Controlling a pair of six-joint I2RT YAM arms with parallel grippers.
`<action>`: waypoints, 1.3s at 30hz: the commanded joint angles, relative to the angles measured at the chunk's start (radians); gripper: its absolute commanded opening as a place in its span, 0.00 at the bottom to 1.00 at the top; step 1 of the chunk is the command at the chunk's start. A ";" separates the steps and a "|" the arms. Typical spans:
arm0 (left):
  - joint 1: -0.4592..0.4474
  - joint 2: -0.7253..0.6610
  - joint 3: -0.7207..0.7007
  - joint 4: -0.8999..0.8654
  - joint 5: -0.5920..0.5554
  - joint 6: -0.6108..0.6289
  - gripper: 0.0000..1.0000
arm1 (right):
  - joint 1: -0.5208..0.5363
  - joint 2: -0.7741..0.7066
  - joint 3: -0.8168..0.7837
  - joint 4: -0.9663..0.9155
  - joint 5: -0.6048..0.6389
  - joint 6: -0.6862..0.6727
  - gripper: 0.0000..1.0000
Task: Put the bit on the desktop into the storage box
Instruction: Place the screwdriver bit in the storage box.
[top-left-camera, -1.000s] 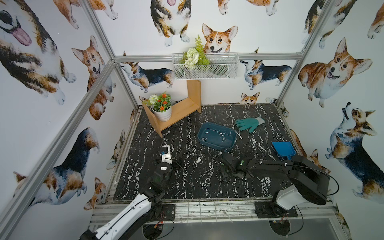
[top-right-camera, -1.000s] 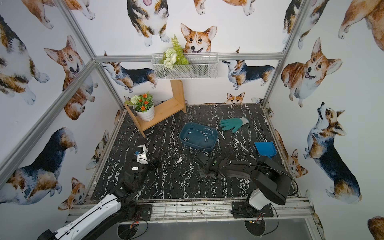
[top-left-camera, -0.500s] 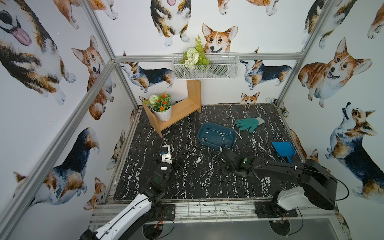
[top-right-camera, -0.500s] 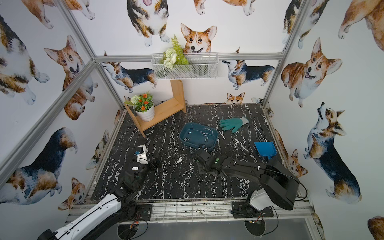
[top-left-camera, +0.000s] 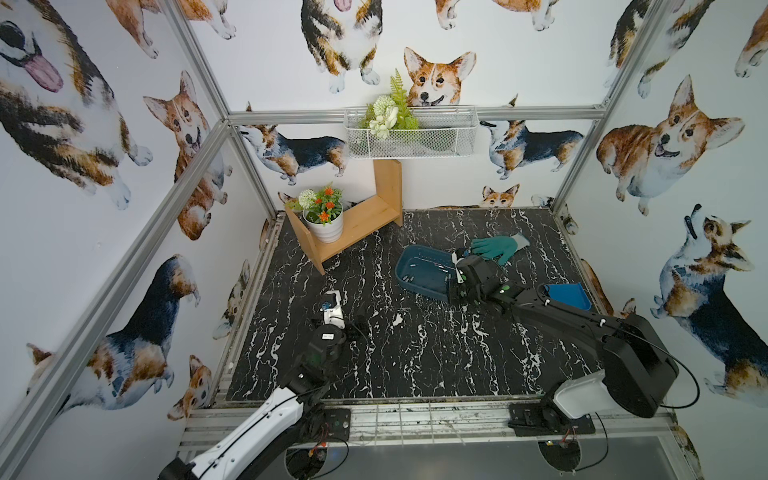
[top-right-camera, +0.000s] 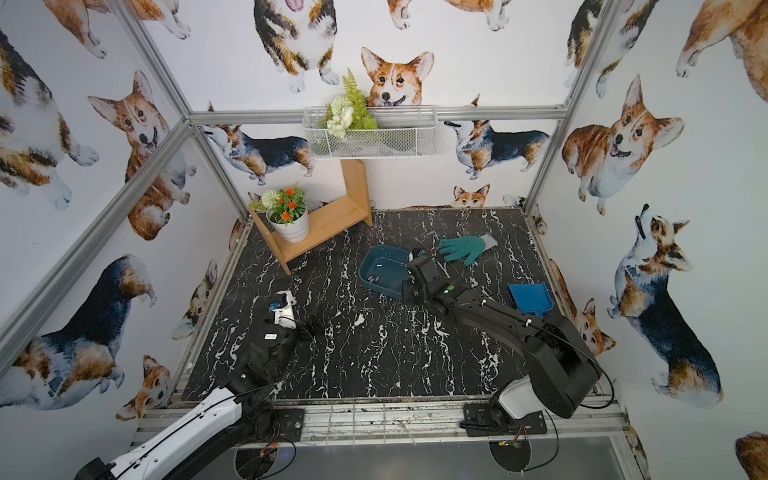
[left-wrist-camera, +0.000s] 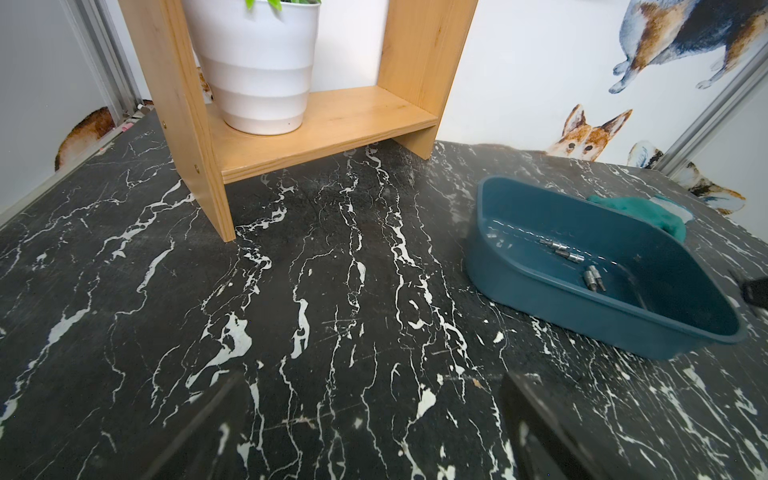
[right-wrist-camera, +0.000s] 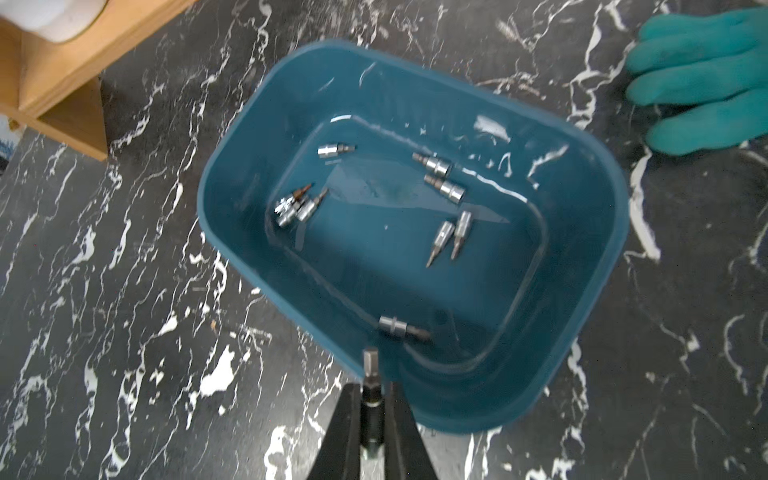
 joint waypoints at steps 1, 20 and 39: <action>0.000 -0.003 0.004 0.023 -0.006 -0.004 1.00 | -0.034 0.062 0.056 0.097 -0.042 -0.050 0.13; 0.000 -0.009 0.000 0.027 0.009 0.002 1.00 | -0.074 0.076 0.086 0.222 -0.041 -0.107 0.62; 0.001 0.148 0.073 0.193 0.193 0.160 1.00 | -0.074 -0.549 -0.553 0.659 0.242 -0.333 1.00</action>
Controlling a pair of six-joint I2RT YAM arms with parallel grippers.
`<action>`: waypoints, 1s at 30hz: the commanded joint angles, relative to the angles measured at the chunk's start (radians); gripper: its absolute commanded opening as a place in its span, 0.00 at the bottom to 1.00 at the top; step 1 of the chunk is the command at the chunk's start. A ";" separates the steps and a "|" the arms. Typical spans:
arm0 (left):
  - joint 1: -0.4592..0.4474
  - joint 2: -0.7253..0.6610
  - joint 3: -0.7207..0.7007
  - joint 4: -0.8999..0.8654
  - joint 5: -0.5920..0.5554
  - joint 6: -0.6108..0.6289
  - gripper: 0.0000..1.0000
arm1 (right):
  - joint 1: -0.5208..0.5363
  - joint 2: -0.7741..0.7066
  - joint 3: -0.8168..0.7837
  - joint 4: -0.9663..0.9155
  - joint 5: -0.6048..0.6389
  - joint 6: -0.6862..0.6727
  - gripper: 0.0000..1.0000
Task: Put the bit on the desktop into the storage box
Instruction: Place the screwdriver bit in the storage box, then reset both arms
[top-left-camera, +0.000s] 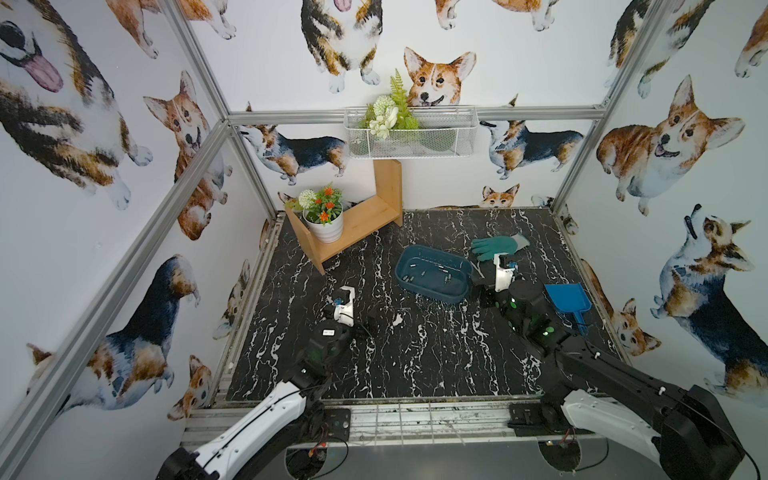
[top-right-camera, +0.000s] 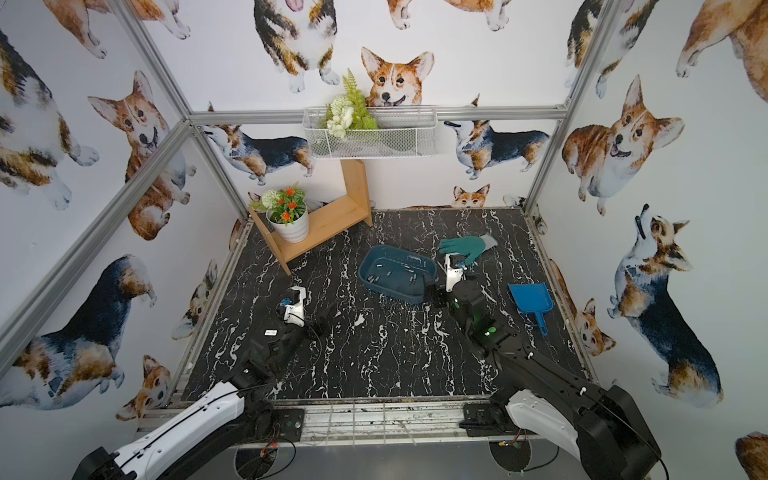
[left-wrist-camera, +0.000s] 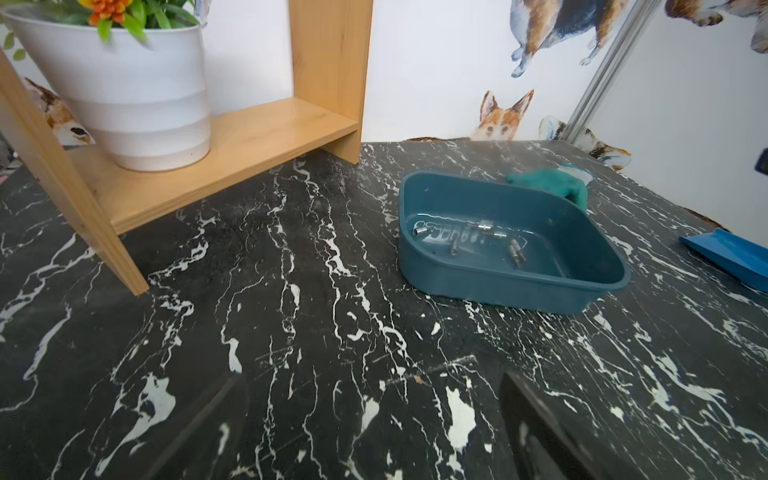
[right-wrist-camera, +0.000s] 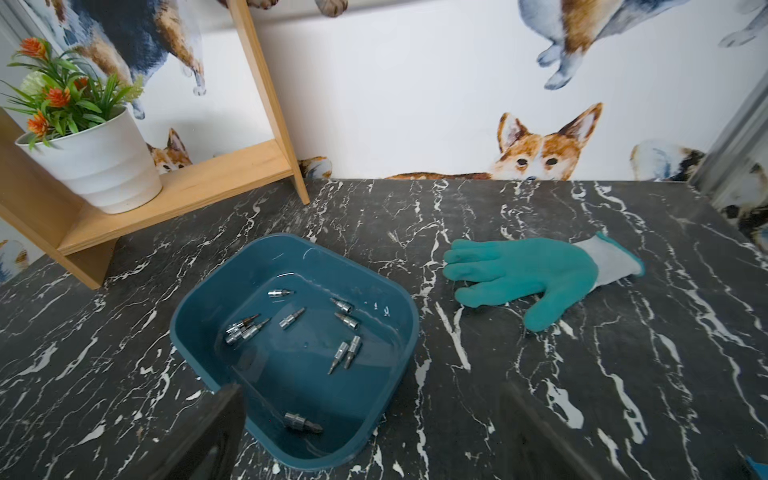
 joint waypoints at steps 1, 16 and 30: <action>0.002 0.069 0.040 0.089 -0.023 0.041 1.00 | 0.000 -0.039 -0.062 0.173 0.060 -0.075 1.00; 0.164 0.164 0.040 0.355 -0.252 0.153 1.00 | -0.004 -0.194 -0.227 0.261 0.266 -0.080 1.00; 0.558 0.590 -0.071 0.887 0.110 0.152 1.00 | -0.011 -0.321 -0.391 0.460 0.233 -0.232 1.00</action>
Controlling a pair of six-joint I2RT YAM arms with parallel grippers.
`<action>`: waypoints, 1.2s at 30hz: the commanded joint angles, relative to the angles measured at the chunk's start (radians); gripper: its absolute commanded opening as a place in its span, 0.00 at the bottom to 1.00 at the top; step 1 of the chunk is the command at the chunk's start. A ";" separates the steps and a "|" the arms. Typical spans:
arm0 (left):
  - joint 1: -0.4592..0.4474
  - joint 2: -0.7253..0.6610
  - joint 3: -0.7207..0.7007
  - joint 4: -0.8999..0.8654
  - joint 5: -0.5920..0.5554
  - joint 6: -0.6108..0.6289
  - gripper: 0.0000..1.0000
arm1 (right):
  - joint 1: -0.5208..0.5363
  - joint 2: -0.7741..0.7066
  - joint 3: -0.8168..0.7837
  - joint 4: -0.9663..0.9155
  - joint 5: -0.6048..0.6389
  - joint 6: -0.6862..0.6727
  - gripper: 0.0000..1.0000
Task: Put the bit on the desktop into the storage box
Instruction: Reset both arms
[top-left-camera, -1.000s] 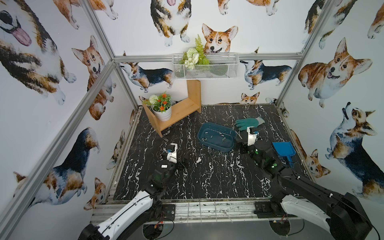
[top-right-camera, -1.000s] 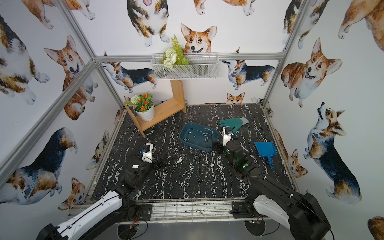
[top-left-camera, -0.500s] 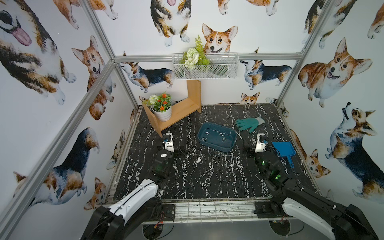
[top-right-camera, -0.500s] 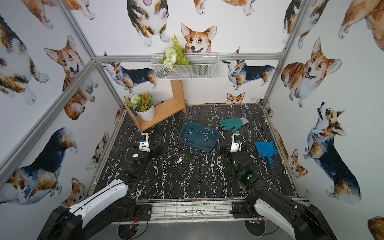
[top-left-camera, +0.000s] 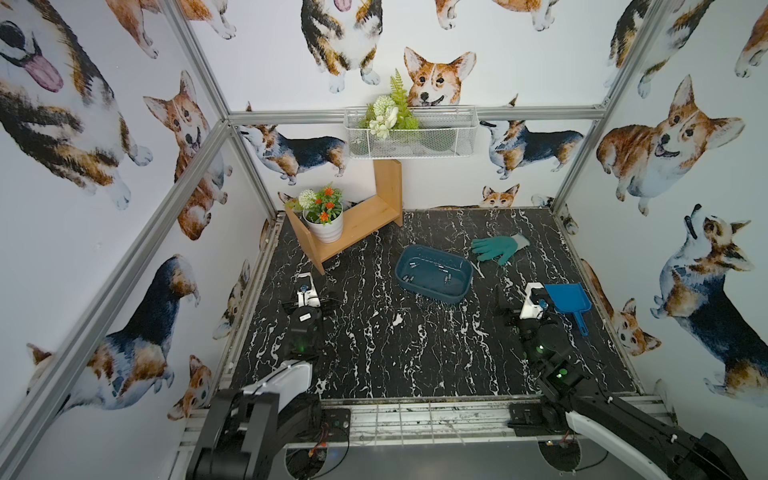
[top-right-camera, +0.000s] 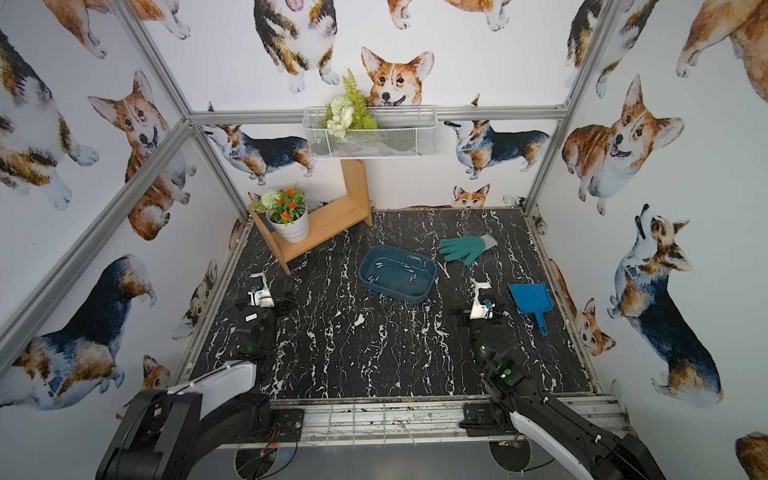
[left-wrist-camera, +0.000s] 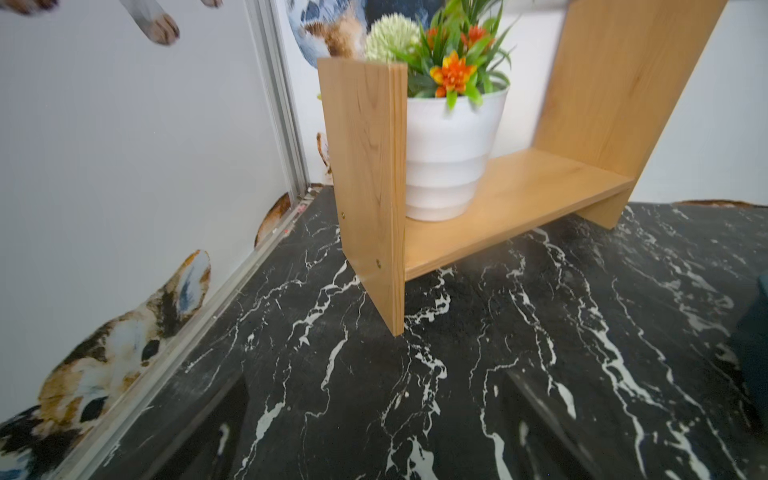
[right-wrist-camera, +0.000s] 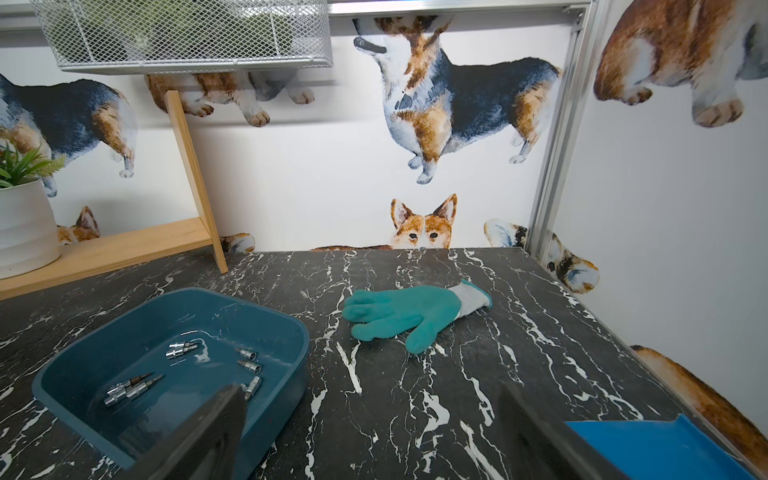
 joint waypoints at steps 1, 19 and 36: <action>0.063 0.163 0.004 0.294 0.201 -0.025 1.00 | -0.009 -0.007 -0.010 0.086 0.001 -0.042 1.00; 0.013 0.345 0.153 0.187 0.171 0.034 1.00 | -0.456 0.377 0.051 0.316 -0.323 0.097 1.00; 0.013 0.344 0.152 0.184 0.170 0.035 1.00 | -0.464 0.838 0.066 0.659 -0.290 0.012 1.00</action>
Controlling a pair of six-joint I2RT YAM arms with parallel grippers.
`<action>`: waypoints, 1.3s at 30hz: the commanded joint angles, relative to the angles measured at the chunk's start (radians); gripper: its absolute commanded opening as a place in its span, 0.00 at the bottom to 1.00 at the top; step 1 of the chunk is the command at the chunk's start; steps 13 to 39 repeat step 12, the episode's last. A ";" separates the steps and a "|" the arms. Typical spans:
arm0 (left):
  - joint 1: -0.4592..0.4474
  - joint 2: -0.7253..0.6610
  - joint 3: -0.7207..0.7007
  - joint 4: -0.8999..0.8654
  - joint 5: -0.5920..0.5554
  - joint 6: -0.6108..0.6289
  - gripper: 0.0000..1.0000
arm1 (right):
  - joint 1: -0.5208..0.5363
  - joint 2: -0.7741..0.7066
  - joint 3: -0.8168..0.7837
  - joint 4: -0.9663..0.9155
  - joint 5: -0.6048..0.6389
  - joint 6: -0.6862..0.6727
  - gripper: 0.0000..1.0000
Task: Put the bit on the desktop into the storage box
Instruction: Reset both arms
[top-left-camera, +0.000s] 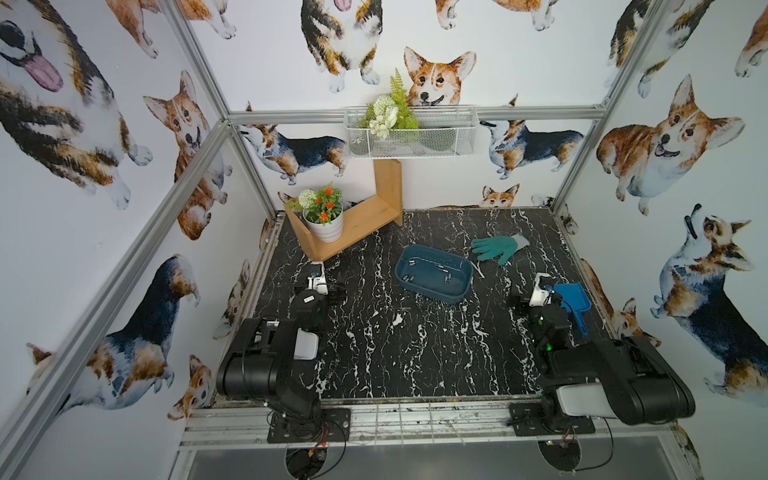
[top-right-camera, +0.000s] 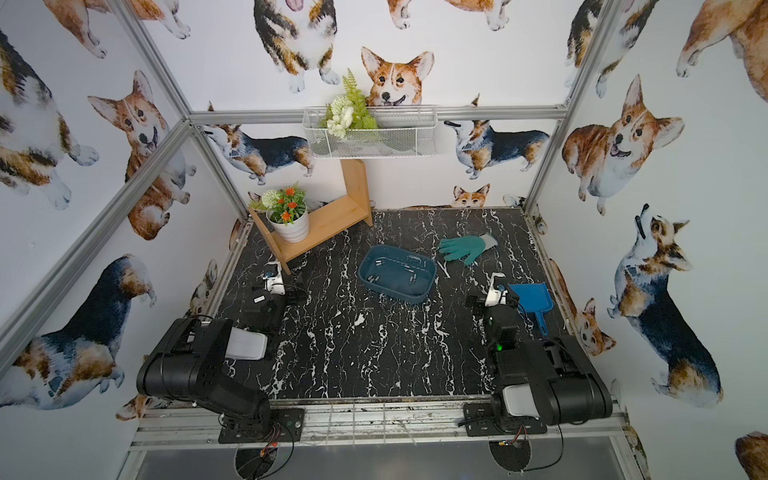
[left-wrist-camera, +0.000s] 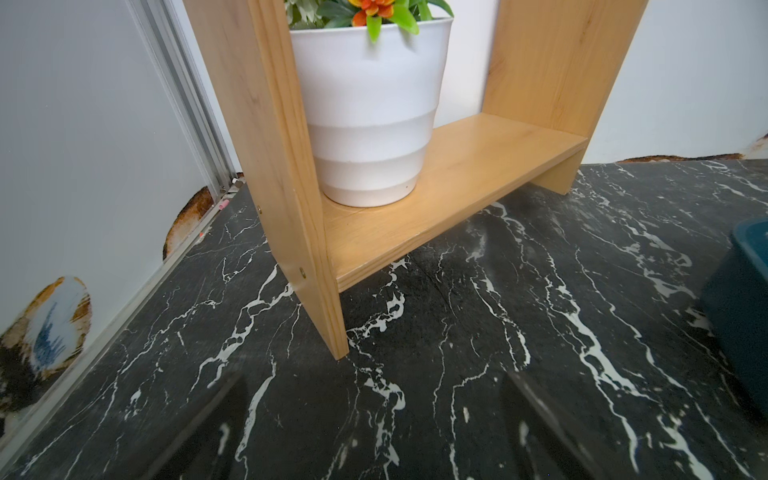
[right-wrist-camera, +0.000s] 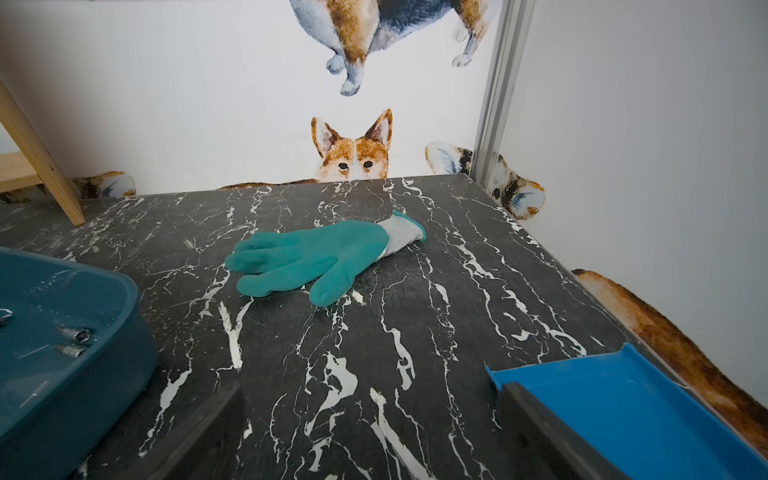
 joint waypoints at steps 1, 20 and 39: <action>0.000 0.000 0.002 0.009 -0.001 0.007 1.00 | -0.016 0.003 0.065 -0.021 0.000 0.010 1.00; -0.005 0.000 0.001 0.013 -0.003 0.010 1.00 | -0.035 0.008 0.060 0.007 -0.032 0.015 1.00; -0.005 0.000 0.001 0.013 -0.003 0.010 1.00 | -0.035 0.008 0.060 0.007 -0.032 0.015 1.00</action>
